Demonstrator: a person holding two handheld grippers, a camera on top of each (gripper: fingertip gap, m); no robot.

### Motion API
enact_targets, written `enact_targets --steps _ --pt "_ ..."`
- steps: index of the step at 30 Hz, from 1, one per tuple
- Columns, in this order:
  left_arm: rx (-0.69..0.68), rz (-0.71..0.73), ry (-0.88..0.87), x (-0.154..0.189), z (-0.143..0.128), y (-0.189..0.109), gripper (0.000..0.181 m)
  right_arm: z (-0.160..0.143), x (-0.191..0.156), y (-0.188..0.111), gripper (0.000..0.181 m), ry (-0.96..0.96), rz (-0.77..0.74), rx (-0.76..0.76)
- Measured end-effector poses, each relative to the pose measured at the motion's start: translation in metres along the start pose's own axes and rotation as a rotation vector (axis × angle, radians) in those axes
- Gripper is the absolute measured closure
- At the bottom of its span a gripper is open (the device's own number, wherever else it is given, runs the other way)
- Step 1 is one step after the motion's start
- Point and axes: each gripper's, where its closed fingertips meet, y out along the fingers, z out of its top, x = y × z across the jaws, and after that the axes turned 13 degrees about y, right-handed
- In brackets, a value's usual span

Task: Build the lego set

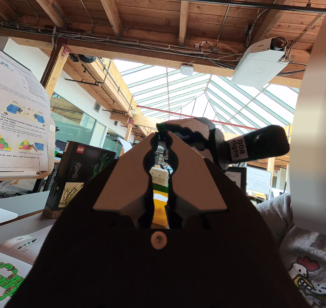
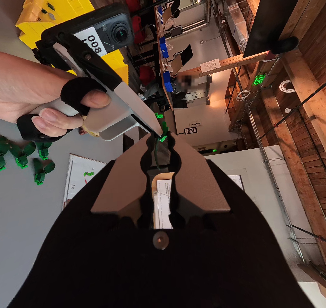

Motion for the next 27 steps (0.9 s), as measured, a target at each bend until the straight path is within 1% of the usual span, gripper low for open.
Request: enact_targets --steps 7,13,19,23,25,27 --pt "-0.023 -0.019 0.046 0.006 -0.002 0.003 0.176 0.001 0.0 -0.007 0.171 0.028 0.028 0.033" --pt "-0.045 -0.053 0.044 0.011 -0.005 0.006 0.176 0.0 0.0 -0.014 0.171 0.053 0.04 0.066" --pt "-0.103 -0.1 0.018 0.016 -0.01 0.007 0.176 -0.003 0.0 -0.021 0.171 0.086 0.064 0.086" --pt "-0.109 -0.126 -0.033 0.016 -0.01 0.006 0.178 -0.006 0.005 -0.026 0.172 0.13 0.055 0.103" --pt "-0.118 -0.108 -0.008 0.014 -0.01 0.005 0.181 -0.006 0.007 -0.03 0.172 0.169 0.067 0.119" --pt "-0.139 -0.096 0.045 0.013 -0.01 0.004 0.174 -0.006 0.007 -0.034 0.172 0.22 0.098 0.139"
